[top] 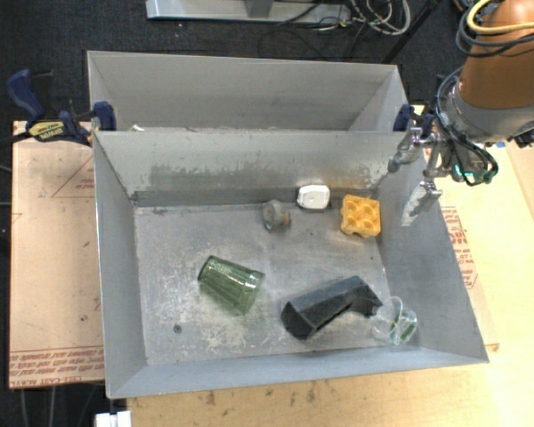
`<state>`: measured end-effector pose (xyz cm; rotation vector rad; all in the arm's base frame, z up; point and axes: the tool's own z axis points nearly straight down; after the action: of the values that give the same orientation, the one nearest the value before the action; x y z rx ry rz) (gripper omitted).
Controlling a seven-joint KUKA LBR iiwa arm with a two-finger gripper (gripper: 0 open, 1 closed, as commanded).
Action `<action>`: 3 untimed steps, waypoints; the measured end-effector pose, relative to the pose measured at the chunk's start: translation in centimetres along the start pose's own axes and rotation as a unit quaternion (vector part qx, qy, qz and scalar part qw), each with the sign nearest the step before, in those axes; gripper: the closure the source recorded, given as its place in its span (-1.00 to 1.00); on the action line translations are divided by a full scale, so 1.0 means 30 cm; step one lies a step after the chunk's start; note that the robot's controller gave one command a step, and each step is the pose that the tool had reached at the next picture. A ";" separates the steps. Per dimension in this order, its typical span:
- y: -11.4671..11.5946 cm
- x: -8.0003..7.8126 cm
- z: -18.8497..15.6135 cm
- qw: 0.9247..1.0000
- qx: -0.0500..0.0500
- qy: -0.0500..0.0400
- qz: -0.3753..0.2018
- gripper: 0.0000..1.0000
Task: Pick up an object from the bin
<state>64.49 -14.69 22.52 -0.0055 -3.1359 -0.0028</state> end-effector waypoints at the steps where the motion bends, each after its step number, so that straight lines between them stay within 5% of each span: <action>1: 0.002 -0.005 -0.017 1.000 0.001 -0.004 -0.001 -1.00; 3: -0.009 -0.007 0.457 0.999 0.000 -0.003 0.036 -1.00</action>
Offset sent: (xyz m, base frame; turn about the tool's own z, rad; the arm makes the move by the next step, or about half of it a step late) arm -0.0003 -0.0078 -0.1552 0.1029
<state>64.61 -14.93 8.82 -0.1198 -3.1393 -0.0022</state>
